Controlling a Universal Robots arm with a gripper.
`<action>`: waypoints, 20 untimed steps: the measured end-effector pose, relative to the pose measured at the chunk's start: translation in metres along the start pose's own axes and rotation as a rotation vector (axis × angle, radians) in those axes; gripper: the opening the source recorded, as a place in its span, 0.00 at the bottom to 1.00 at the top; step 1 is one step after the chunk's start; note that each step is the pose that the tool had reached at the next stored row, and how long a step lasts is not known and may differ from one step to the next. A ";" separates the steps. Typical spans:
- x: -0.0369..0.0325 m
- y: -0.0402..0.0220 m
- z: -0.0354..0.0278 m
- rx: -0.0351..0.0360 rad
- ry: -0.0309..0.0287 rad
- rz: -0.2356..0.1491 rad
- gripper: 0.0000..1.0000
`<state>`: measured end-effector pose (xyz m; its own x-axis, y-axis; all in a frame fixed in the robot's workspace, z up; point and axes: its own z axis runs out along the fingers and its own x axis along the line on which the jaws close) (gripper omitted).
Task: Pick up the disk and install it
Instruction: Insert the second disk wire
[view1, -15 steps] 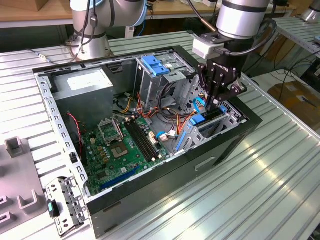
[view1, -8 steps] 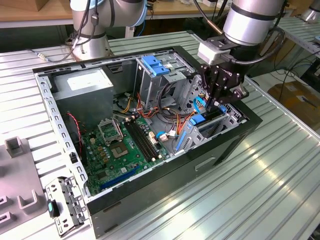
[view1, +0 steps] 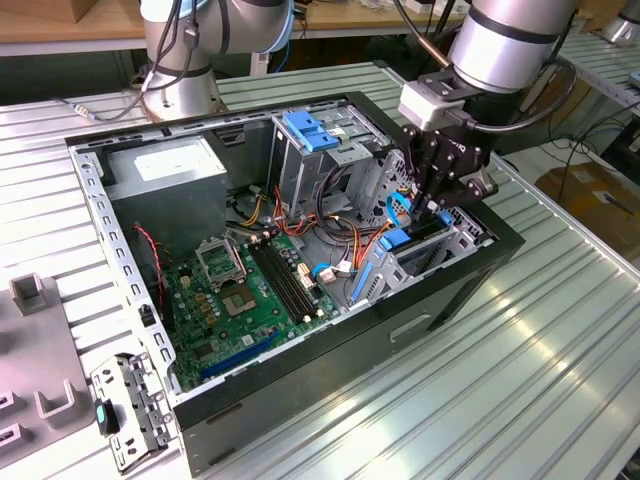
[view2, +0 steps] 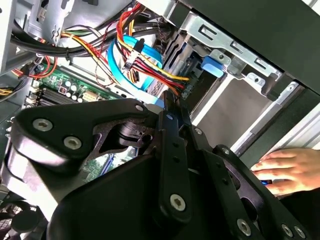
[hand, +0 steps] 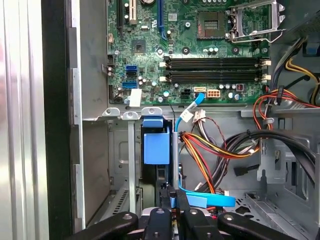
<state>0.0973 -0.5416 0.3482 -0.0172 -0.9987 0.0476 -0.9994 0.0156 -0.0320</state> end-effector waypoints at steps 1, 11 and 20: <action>0.0020 -0.0004 0.0001 -0.0001 -0.0040 0.000 0.16; 0.0108 -0.0014 0.0021 -0.0016 -0.0408 0.018 0.16; 0.0110 -0.0014 0.0041 -0.0019 -0.0522 0.018 0.16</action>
<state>0.0986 -0.5529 0.3447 -0.0340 -0.9994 -0.0052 -0.9990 0.0341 -0.0305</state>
